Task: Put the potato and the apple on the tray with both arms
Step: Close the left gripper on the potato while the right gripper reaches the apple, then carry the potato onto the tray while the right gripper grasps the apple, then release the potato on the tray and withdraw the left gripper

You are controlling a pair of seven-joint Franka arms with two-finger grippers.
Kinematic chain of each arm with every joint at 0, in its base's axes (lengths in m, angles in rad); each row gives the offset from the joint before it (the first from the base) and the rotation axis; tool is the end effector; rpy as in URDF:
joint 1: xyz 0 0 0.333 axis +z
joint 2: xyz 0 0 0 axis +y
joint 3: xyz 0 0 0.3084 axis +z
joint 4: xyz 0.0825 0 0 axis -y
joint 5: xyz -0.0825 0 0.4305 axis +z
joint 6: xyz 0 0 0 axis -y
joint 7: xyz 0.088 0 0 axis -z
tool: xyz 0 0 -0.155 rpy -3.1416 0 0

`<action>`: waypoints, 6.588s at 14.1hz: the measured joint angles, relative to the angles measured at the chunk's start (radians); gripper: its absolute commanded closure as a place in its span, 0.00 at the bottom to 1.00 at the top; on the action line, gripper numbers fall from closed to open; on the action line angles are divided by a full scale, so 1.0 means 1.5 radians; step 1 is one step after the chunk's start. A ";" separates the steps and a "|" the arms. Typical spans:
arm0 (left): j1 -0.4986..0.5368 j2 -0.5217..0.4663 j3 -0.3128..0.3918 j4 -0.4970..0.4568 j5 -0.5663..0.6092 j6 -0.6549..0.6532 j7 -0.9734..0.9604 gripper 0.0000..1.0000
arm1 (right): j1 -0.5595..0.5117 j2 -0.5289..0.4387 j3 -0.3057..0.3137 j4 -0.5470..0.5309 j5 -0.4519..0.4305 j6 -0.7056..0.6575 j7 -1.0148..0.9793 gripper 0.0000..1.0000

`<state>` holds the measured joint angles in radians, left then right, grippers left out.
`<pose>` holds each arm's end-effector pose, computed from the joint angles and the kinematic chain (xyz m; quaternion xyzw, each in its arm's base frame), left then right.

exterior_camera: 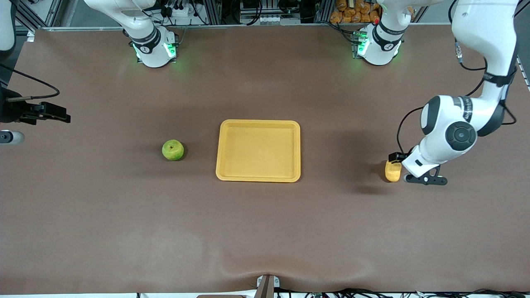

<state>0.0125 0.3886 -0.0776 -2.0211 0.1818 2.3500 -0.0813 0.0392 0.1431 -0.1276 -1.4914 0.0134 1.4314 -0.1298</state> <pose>0.6208 -0.0331 0.1631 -0.9969 0.0551 0.0248 0.0499 0.6134 -0.0481 0.5125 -0.9947 -0.0206 0.1005 0.0086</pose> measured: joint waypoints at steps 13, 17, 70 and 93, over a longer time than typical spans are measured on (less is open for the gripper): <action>0.019 0.067 -0.003 -0.049 0.000 0.165 -0.016 0.00 | 0.016 0.046 0.007 -0.018 0.008 0.037 0.022 0.00; 0.018 0.075 -0.003 -0.049 0.000 0.169 -0.016 0.60 | 0.027 0.053 0.008 -0.071 0.045 0.076 0.031 0.00; -0.461 0.267 -0.010 0.310 0.013 -0.020 -0.704 0.00 | 0.231 0.165 0.007 -0.400 0.070 0.558 0.237 0.00; -0.047 -0.143 -0.002 0.326 -0.073 -0.415 -0.242 0.00 | 0.353 0.153 0.017 -0.287 0.077 0.451 0.448 1.00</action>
<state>-0.0575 0.1742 -0.0801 -1.5317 0.0716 1.7273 -0.4440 0.5687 0.3732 -0.1018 -1.9217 0.1286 2.1080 0.5419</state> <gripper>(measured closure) 0.000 0.141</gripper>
